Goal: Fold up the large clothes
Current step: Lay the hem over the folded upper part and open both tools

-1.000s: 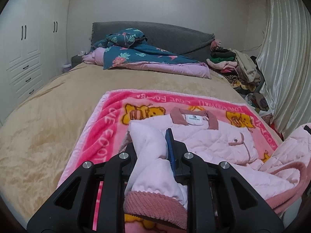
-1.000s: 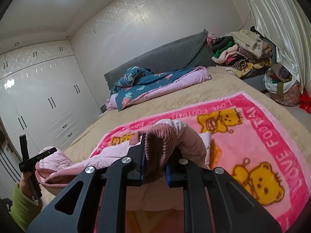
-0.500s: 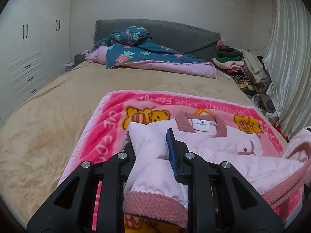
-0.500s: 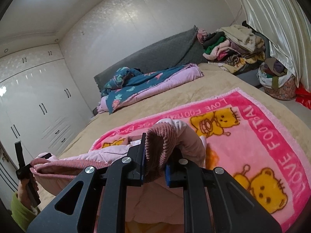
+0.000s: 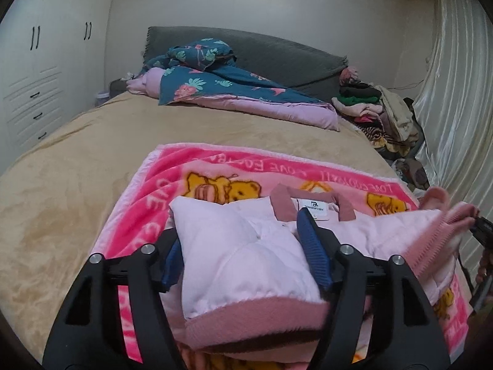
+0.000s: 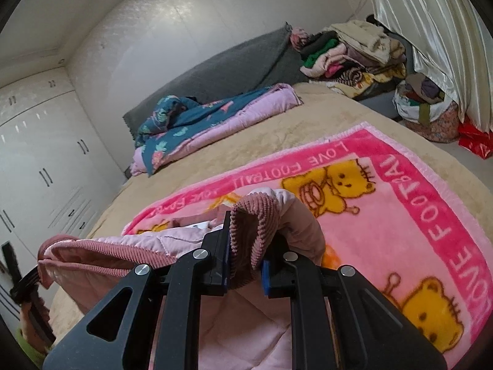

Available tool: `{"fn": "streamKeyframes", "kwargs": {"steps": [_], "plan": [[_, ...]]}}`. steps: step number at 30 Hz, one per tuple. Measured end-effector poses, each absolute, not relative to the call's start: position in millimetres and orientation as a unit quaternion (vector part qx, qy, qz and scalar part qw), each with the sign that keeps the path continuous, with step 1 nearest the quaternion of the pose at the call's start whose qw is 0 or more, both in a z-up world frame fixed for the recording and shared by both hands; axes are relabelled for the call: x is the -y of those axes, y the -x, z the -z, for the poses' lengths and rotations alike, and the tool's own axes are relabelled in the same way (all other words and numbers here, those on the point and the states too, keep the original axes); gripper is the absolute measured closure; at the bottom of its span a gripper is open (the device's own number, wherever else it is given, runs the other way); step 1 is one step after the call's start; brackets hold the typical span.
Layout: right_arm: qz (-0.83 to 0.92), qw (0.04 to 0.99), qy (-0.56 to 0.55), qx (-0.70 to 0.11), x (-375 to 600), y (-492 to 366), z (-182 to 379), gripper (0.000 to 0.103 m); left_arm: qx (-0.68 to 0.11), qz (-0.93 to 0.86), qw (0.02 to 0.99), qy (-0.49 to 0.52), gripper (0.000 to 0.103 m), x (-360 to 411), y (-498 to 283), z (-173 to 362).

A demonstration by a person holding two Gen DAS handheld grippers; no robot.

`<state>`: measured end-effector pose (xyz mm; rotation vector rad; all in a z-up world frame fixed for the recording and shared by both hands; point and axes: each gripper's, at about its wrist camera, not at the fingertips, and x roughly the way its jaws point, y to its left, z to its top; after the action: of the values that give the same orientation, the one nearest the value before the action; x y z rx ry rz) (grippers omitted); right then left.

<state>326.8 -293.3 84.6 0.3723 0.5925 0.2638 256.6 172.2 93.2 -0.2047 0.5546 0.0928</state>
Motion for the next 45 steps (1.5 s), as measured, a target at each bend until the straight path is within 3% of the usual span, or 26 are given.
{"fn": "streamKeyframes", "kwargs": {"steps": [2,6,14,20,22,24,25,33,40,41,42,43,44,45], "plan": [[-0.123,0.929,-0.177,-0.301,290,-342,-76,0.089,-0.266,-0.041,0.958,0.102,0.03,-169,-259,-93],[-0.112,0.923,-0.174,-0.323,285,-370,-61,0.089,-0.246,-0.033,0.963,0.104,0.018,-166,-261,-95],[-0.097,0.916,-0.181,-0.344,278,-405,-37,0.089,-0.233,-0.07,0.966,0.085,0.017,-174,-264,-91],[-0.11,0.9,-0.218,-0.361,279,-423,-22,0.074,-0.267,-0.094,0.954,0.105,0.017,-193,-273,-52],[-0.13,0.894,-0.242,-0.354,286,-422,-23,0.06,-0.28,-0.093,0.948,0.118,0.017,-199,-276,-37],[-0.139,0.896,-0.248,-0.34,289,-415,-28,0.009,-0.293,-0.096,0.942,0.129,0.017,-205,-275,-21],[-0.133,0.903,-0.241,-0.329,292,-407,-32,0.008,-0.299,-0.095,0.94,0.138,0.017,-208,-274,-13],[-0.141,0.927,-0.104,-0.333,287,-329,-25,0.006,-0.328,-0.058,0.927,0.173,0.01,-220,-263,26],[-0.136,0.913,-0.043,-0.383,280,-302,35,0.006,-0.37,-0.018,0.911,0.182,0.01,-212,-271,60],[-0.138,0.913,-0.05,-0.379,281,-303,39,0.008,-0.369,-0.023,0.912,0.179,0.013,-210,-271,60],[-0.145,0.915,-0.059,-0.373,282,-304,43,0.027,-0.368,-0.029,0.912,0.176,0.02,-208,-271,60],[-0.154,0.913,-0.067,-0.373,281,-307,46,0.043,-0.368,-0.032,0.913,0.174,0.04,-206,-271,58],[-0.153,0.912,-0.071,-0.374,279,-308,47,0.056,-0.363,-0.029,0.915,0.174,0.052,-202,-270,55],[-0.146,0.917,-0.07,-0.364,275,-308,45,0.073,-0.358,-0.029,0.918,0.167,0.057,-200,-271,52]]}}
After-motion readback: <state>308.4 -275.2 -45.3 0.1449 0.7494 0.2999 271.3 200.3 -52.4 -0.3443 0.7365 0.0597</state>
